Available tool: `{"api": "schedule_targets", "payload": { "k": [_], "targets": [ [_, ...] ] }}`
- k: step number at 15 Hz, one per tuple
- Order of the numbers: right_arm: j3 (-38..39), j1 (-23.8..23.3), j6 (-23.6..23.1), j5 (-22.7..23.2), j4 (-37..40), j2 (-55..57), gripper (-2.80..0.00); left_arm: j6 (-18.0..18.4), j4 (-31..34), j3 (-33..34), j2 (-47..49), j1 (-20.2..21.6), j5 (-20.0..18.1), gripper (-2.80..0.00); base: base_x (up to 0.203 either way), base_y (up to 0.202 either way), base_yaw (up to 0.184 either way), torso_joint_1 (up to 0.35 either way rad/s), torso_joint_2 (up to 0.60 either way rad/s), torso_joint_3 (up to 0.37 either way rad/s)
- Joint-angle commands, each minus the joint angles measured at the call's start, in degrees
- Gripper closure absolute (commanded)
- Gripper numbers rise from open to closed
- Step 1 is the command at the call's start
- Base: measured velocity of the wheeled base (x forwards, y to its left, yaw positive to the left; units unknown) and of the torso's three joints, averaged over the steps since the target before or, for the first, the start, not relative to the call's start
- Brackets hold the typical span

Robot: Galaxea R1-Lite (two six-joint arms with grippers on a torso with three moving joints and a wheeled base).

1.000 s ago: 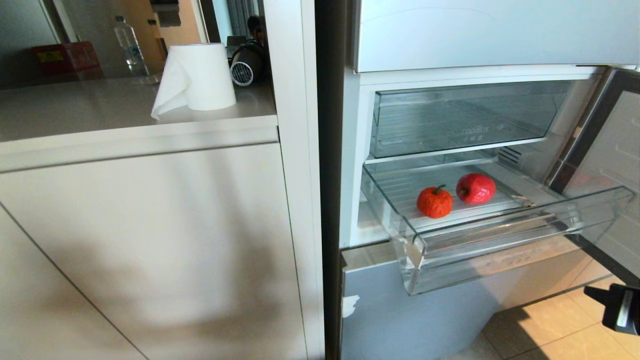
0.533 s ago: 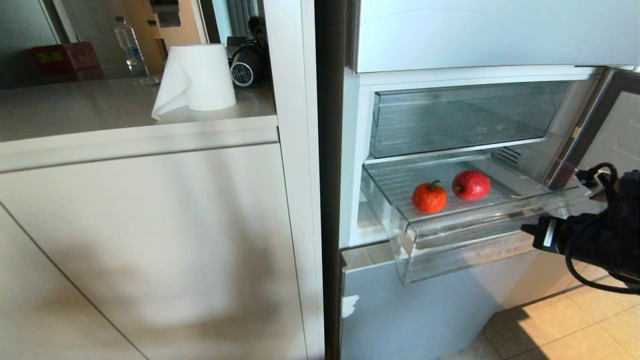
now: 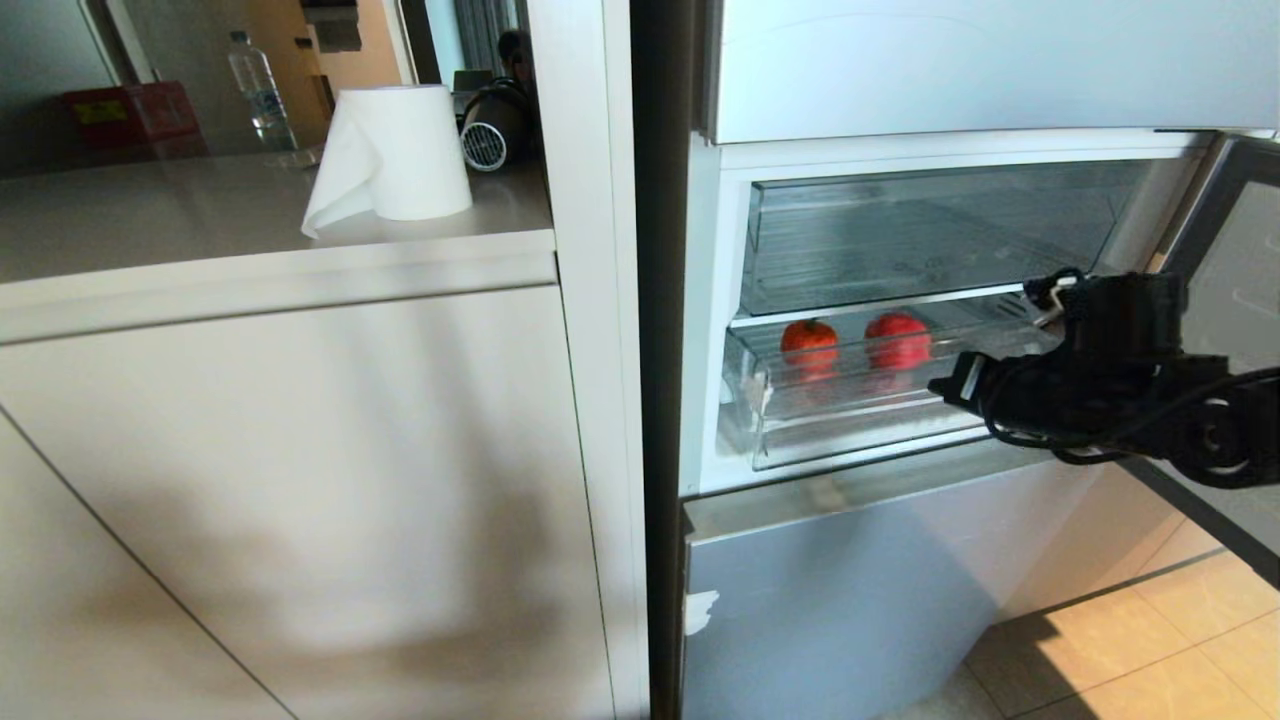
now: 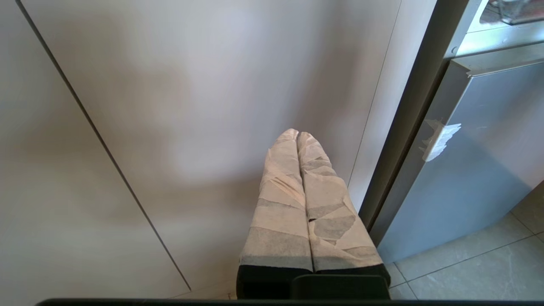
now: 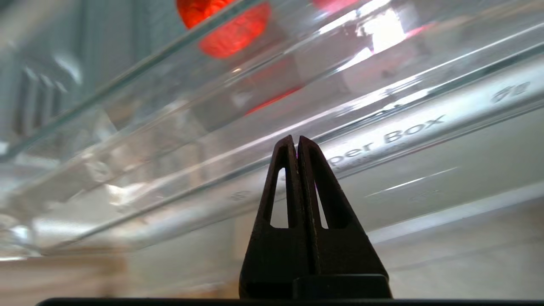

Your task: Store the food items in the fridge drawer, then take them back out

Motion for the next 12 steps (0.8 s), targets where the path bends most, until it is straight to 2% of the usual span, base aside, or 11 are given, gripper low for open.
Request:
{"api": "schedule_targets", "payload": {
  "k": [1, 2, 8, 12],
  "targets": [
    [-5.0, 1.0, 3.8, -0.1, 0.3, 4.3, 0.0, 0.0, 0.0, 0.0, 0.0, 0.0, 0.0, 0.0, 0.0, 0.0, 0.0, 0.0, 0.0, 0.0],
    [-6.0, 1.5, 5.3, -0.3, 0.9, 4.9, 0.0, 0.0, 0.0, 0.0, 0.0, 0.0, 0.0, 0.0, 0.0, 0.0, 0.0, 0.0, 0.0, 0.0],
    [1.0, 1.6, 5.3, -0.5, 1.4, -3.5, 0.0, 0.0, 0.0, 0.0, 0.0, 0.0, 0.0, 0.0, 0.0, 0.0, 0.0, 0.0, 0.0, 0.0],
    [-3.8, 1.7, 5.3, -0.4, 1.4, 2.6, 0.0, 0.0, 0.0, 0.0, 0.0, 0.0, 0.0, 0.0, 0.0, 0.0, 0.0, 0.0, 0.0, 0.0]
  ]
}}
